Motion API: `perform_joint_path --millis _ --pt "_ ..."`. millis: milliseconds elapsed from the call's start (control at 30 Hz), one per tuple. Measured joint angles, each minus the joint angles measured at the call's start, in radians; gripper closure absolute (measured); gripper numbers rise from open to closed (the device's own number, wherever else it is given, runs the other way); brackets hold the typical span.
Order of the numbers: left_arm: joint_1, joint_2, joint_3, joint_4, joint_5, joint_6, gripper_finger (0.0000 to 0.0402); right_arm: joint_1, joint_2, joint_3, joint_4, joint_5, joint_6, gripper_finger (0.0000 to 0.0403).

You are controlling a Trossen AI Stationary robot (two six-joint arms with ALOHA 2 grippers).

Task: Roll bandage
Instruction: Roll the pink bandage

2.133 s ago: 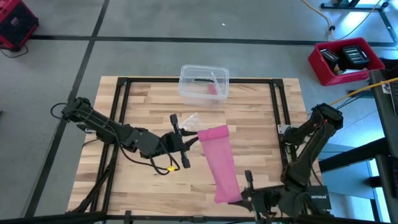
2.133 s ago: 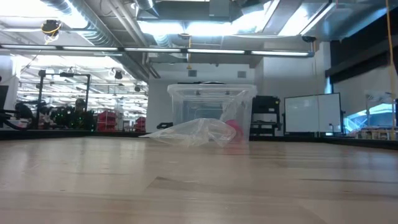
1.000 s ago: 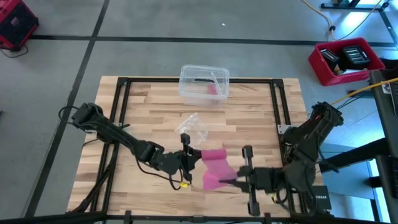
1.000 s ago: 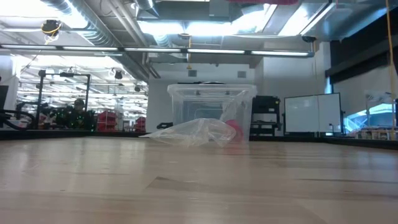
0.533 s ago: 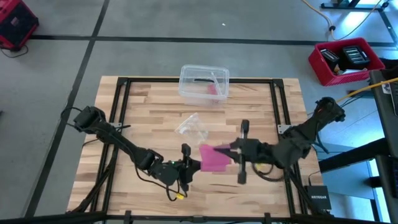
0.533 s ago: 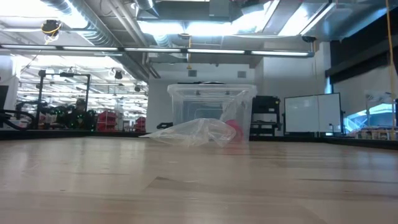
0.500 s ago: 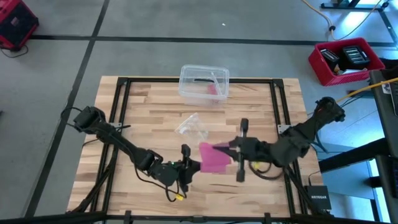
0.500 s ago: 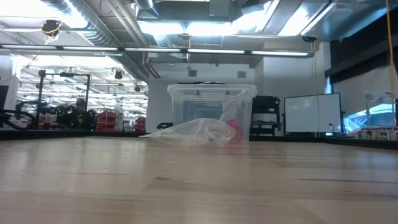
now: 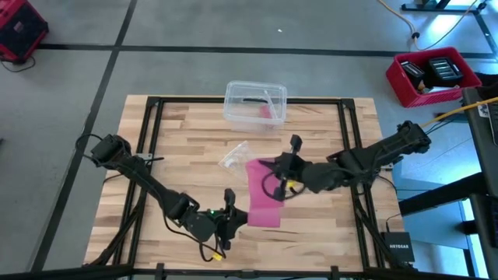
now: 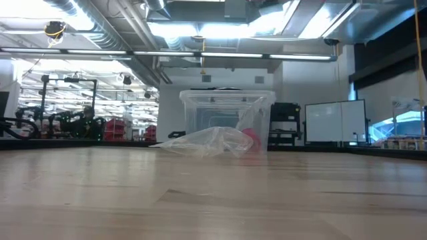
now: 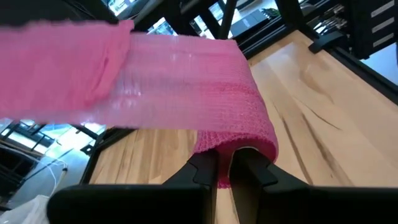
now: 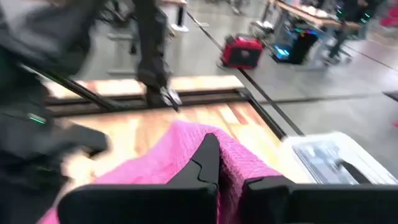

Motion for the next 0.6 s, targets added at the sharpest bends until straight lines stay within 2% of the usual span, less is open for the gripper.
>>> perform_joint_path --millis 100,267,433,600 --pt "-0.010 0.000 0.000 0.000 0.000 0.000 0.0380 -0.037 0.000 -0.060 -0.013 -0.006 0.042 0.0398" --pt "-0.017 0.000 0.000 0.031 -0.005 0.027 0.0380 -0.087 0.000 -0.191 0.041 -0.091 0.129 0.0398" --pt "-0.015 0.000 0.000 0.053 -0.008 0.064 0.0380 -0.090 0.000 -0.317 0.147 -0.135 0.220 0.0398" --pt "-0.003 0.000 0.000 0.045 -0.026 0.071 0.0380 -0.091 0.000 -0.406 0.202 -0.245 0.359 0.0397"
